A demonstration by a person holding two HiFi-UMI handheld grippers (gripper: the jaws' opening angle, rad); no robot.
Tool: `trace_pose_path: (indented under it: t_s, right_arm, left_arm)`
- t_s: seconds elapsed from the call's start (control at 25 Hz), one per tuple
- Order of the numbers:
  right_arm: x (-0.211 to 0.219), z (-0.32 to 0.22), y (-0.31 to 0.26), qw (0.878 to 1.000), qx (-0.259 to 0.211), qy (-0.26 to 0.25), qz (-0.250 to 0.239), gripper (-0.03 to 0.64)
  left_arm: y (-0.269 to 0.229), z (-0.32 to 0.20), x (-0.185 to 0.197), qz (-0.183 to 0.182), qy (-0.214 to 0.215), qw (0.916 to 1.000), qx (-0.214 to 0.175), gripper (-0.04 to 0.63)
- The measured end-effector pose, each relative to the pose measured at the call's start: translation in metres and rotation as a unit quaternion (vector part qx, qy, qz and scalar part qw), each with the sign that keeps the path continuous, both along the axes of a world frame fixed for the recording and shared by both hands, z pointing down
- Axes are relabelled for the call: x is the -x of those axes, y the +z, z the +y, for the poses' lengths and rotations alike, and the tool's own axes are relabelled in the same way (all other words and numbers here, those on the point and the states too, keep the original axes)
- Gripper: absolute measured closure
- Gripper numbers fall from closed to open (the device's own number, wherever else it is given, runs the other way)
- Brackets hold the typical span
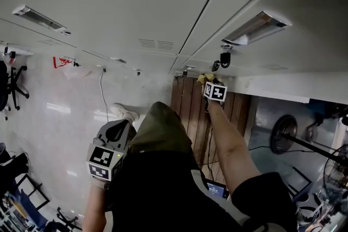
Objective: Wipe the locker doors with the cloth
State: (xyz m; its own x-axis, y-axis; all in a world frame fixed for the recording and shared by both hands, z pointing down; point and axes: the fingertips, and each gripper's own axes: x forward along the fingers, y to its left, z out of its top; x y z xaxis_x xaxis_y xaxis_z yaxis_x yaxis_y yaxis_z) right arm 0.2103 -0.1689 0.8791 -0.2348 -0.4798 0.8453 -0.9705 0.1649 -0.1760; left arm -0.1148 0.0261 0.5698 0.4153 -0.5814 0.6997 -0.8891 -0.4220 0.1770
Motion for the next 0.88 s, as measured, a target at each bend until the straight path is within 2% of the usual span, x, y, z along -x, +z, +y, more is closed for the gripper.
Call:
trace_pose_path:
  t_s: [0.4,0.88]
  right_arm:
    - [0.052,0.0,0.008,0.999,-0.002,-0.035,-0.029,0.5]
    - [0.126,0.003,-0.002,0.994,-0.024,-0.049,-0.094,0.503]
  left_arm:
    - [0.003,0.009,0.02,-0.002,-0.02,0.9998,-0.007,0.588]
    - [0.004,0.033,0.054,0.002,-0.044,0.9989,-0.016,0.588]
